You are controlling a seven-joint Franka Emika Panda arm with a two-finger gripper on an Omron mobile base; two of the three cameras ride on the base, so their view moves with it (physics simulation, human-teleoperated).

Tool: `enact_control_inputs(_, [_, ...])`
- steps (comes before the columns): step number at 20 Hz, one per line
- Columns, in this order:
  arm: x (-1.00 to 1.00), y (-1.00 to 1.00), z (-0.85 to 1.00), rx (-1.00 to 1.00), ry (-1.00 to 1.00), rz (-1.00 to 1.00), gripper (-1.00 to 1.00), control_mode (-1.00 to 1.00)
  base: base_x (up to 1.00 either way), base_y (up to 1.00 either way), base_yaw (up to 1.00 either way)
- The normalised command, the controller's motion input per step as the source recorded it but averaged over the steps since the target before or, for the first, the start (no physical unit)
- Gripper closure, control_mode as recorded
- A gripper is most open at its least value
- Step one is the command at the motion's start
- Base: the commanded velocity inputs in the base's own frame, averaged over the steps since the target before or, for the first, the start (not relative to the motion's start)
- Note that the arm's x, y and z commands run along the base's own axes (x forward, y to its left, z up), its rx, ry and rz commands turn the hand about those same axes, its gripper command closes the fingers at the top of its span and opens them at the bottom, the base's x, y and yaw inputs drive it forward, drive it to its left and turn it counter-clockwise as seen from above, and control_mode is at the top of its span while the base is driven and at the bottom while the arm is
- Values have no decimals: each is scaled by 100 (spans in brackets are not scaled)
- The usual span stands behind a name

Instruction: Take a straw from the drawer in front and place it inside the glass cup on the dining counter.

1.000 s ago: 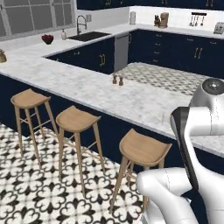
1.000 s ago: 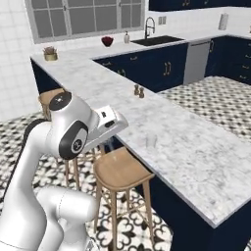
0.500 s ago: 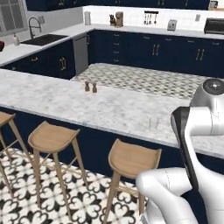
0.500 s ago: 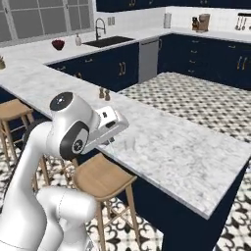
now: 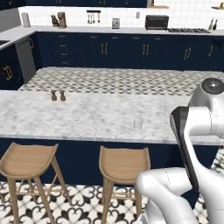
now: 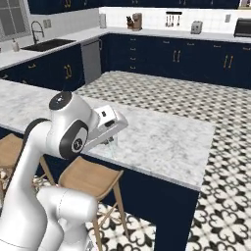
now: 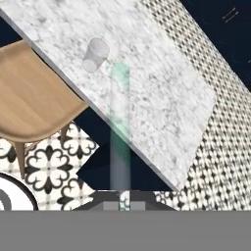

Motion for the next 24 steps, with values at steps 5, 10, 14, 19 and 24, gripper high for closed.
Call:
enact_control_inputs(5, [0, 0, 0, 0, 0, 0, 100, 100, 43, -29, -15])
enact_control_inputs(10, [0, 0, 0, 0, 0, 0, 100, 100, 29, -47, 11])
enact_control_inputs(14, [0, 0, 0, 0, 0, 0, 100, 100, 76, -6, 24])
enact_control_inputs(19, [0, 0, 0, 0, 0, 0, 100, 100, 93, -1, 28])
enact_control_inputs(24, [0, 0, 0, 0, 0, 0, 100, 100, 98, 2, 26])
